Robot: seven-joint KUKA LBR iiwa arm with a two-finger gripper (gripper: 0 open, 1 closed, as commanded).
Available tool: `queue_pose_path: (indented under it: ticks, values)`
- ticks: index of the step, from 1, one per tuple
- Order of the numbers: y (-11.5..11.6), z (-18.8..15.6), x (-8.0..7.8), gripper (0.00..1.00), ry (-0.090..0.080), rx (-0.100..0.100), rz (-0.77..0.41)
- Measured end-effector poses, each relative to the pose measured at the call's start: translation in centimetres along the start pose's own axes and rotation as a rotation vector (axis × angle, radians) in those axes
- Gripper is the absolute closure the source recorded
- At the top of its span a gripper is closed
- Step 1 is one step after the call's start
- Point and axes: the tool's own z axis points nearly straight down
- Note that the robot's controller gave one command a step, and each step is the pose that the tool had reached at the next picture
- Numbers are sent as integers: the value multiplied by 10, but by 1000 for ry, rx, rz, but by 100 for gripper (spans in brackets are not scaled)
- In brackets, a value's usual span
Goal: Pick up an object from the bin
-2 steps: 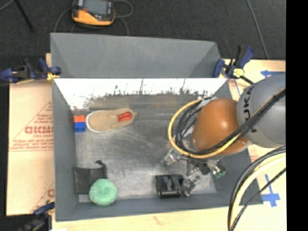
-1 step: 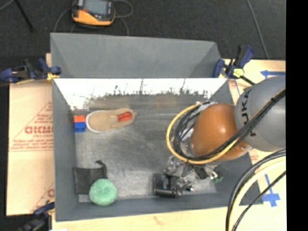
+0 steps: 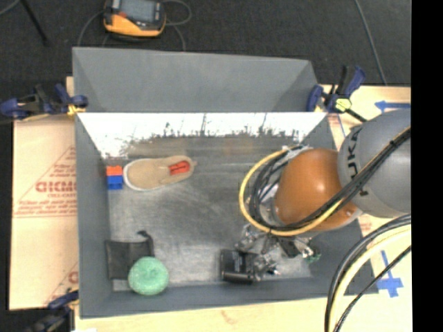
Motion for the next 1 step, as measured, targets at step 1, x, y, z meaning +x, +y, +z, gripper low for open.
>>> queue_pose_path:
  ticks: [1]
  values:
    - [5, -37, -1, 100, 19, -9, -8]
